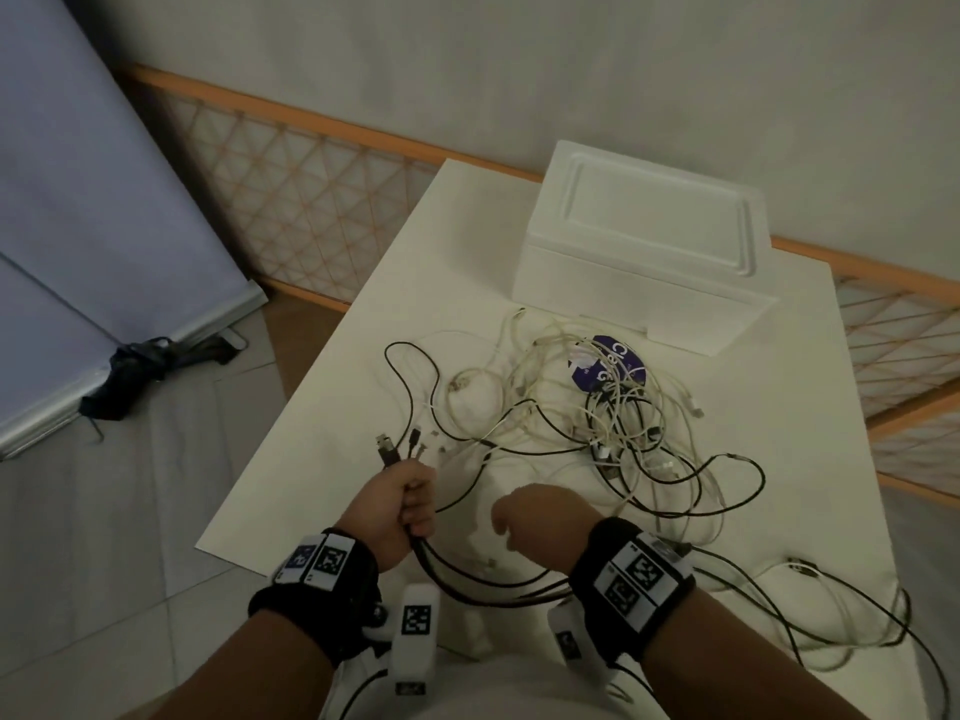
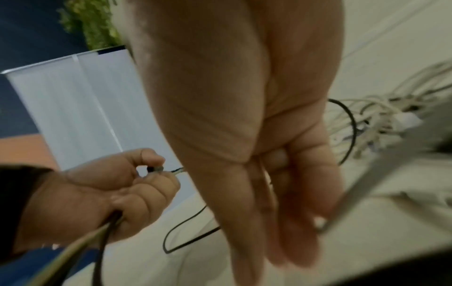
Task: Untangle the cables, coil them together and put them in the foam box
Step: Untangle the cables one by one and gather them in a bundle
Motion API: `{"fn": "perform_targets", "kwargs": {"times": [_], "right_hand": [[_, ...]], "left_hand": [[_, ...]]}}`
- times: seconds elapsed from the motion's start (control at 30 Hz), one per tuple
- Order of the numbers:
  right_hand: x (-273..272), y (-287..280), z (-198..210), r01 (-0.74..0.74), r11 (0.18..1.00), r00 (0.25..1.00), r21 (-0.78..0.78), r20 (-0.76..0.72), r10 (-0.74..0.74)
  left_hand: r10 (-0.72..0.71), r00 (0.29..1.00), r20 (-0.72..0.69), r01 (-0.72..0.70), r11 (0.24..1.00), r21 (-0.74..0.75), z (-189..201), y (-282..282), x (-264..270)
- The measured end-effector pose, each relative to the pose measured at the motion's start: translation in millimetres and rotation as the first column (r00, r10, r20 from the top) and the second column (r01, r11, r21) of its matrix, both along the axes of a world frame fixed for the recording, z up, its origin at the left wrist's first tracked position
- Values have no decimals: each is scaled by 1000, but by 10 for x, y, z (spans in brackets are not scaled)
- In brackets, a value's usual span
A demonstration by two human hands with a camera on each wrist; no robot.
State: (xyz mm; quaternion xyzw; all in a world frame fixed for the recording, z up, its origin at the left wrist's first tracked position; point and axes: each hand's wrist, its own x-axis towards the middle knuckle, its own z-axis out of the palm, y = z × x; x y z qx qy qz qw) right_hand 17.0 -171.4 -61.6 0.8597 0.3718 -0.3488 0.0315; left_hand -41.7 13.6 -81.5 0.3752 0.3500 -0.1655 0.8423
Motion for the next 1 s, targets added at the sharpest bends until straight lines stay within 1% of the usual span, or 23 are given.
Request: {"fn": "perform_targets", "kwargs": {"times": [0.07,0.1,0.17,0.23,0.4,0.53,0.63,0.73,0.8,0.87,0.93,1.0], "right_hand": [[-25,-23,-63,-87,983,995,-163,37,94],[-37,-45,-73,-95,970,992,-225,60,111],[-28,-150,-114,-24,964,990,-263,130,60],[-18,-288,-121,57,964,985,-260,174,-11],[-102,-558,-225,228,955,963,-190,189,-193],[-124,-584,-237,278,953,928,-119,287,-235],[-79,-493,-234,262,961,911,-91,353,-214],[-44,-378,-180,274,959,839,68,471,-273],[22,-312,-117,268,941,790,207,513,-337],[118,-214,22,315,890,775,331,451,-442],[235,-120,201,315,834,778,453,380,-500],[306,-16,408,323,719,783,616,252,-569]], "left_hand": [[-38,999,20,39,997,-70,30,69,-11],[-52,998,22,54,994,-93,35,105,-20],[-68,998,11,69,992,-103,19,168,-30],[-84,996,14,84,991,-103,9,201,-21],[-113,991,75,120,987,-107,-51,295,14],[-146,987,69,151,986,-66,-100,332,35],[-182,982,41,183,983,-18,-99,286,103],[-192,980,48,191,981,16,-8,206,225],[-130,988,80,129,992,18,65,146,307],[-74,988,135,71,997,23,124,97,385],[-59,977,206,56,998,22,198,54,453],[-32,965,261,40,999,-26,306,-1,516]]}}
